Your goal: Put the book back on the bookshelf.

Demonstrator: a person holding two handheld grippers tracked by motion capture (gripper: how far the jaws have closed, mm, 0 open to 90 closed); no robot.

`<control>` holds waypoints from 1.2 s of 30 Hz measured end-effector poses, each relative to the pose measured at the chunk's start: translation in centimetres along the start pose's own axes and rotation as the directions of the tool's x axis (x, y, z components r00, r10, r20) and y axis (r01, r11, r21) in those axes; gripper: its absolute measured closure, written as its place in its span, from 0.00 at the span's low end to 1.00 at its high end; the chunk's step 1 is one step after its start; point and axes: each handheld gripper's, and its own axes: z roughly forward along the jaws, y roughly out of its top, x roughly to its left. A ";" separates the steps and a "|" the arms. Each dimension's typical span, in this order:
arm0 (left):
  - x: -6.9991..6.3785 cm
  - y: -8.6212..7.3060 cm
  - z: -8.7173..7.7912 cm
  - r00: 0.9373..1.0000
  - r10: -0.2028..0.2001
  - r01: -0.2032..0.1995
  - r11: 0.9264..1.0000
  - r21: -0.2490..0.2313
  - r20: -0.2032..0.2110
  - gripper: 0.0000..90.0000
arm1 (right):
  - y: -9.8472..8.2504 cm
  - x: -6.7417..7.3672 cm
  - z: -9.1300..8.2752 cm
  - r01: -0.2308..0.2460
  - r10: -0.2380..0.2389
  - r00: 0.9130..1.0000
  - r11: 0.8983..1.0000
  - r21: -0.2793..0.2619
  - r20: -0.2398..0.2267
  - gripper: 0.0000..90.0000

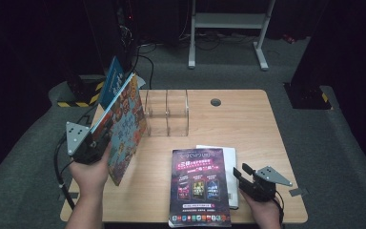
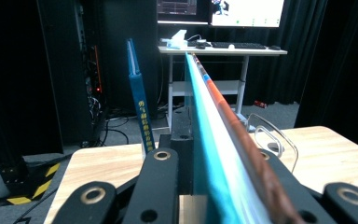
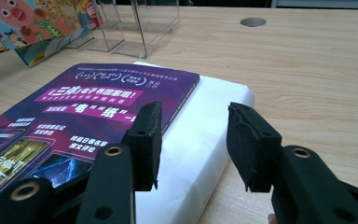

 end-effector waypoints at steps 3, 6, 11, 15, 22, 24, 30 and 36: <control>0.0 0.0 0.8 1.000 0.004 -0.004 1.000 -0.004 -0.006 0.90 | 0.0 0.0 0.0 -0.001 0.001 1.000 1.000 -0.002 -0.001 0.62; 0.1 0.1 1.7 1.000 -0.002 0.002 1.000 -0.003 -0.015 0.90 | 0.0 -0.1 -0.1 -0.004 0.004 1.000 1.000 -0.003 0.001 0.62; 0.1 0.2 2.8 1.000 0.000 0.000 1.000 -0.008 -0.027 0.90 | 0.0 -0.1 -0.1 -0.001 0.001 1.000 1.000 -0.006 -0.001 0.62; 0.1 0.1 3.6 1.000 0.000 0.000 1.000 -0.005 -0.028 0.90 | 0.0 0.0 -0.1 -0.003 0.003 1.000 1.000 -0.005 -0.002 0.62; 0.0 -0.2 4.9 0.999 -0.001 0.001 1.000 -0.004 -0.036 0.90 | 0.1 0.0 -0.3 0.001 -0.001 1.000 1.000 -0.011 -0.002 0.63; -0.1 -0.3 5.3 0.999 0.001 -0.002 1.000 -0.003 -0.040 0.90 | 0.1 0.0 -0.3 0.001 -0.001 1.000 1.000 -0.012 -0.002 0.63; -0.2 -0.5 6.2 0.999 0.002 -0.002 1.000 0.002 -0.044 0.90 | 0.1 0.0 -0.4 -0.004 0.004 1.000 1.000 -0.013 0.000 0.63; -0.4 -0.7 6.9 0.999 -0.001 0.001 1.000 0.004 -0.052 0.90 | 0.1 0.0 -0.4 0.000 0.000 1.000 1.000 -0.016 -0.003 0.63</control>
